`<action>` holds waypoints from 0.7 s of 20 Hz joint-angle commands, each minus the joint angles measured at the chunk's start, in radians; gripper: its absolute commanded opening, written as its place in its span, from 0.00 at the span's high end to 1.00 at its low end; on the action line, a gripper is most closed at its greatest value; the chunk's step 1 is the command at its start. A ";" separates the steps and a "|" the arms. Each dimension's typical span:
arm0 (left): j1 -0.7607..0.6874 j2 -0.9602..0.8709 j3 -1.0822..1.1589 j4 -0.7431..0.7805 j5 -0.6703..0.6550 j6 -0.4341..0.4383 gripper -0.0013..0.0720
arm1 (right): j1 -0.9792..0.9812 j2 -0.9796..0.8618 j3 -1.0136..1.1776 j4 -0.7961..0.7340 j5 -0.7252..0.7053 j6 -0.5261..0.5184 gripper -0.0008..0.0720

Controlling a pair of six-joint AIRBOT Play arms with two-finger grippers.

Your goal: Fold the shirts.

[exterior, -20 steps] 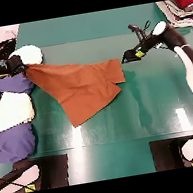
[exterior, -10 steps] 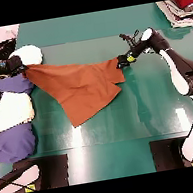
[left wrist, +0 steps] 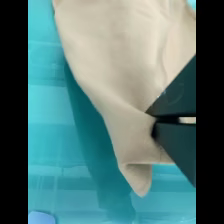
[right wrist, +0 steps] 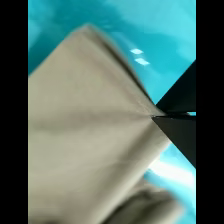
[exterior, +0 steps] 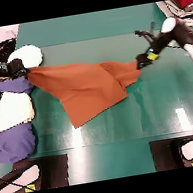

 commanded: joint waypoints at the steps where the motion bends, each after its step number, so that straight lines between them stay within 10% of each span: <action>1: 0.000 0.001 0.001 -0.004 -0.006 0.005 0.95 | -0.093 0.375 -0.435 -0.037 -0.063 0.000 0.97; 6: -0.104 0.001 0.001 -0.001 0.078 0.007 0.95 | -0.185 0.835 -0.838 -0.014 -0.080 0.010 0.87; 7: -0.128 0.000 0.001 0.005 0.106 0.024 0.95 | -0.206 0.884 -0.850 0.003 -0.060 0.012 0.44; 8: -0.147 0.000 0.001 0.007 0.127 0.044 0.95 | -0.229 0.915 -0.845 0.015 -0.043 0.026 0.22; 14: -0.161 0.000 0.001 0.008 0.135 0.049 0.95 | -0.307 0.791 -0.606 0.235 -0.063 -0.027 0.23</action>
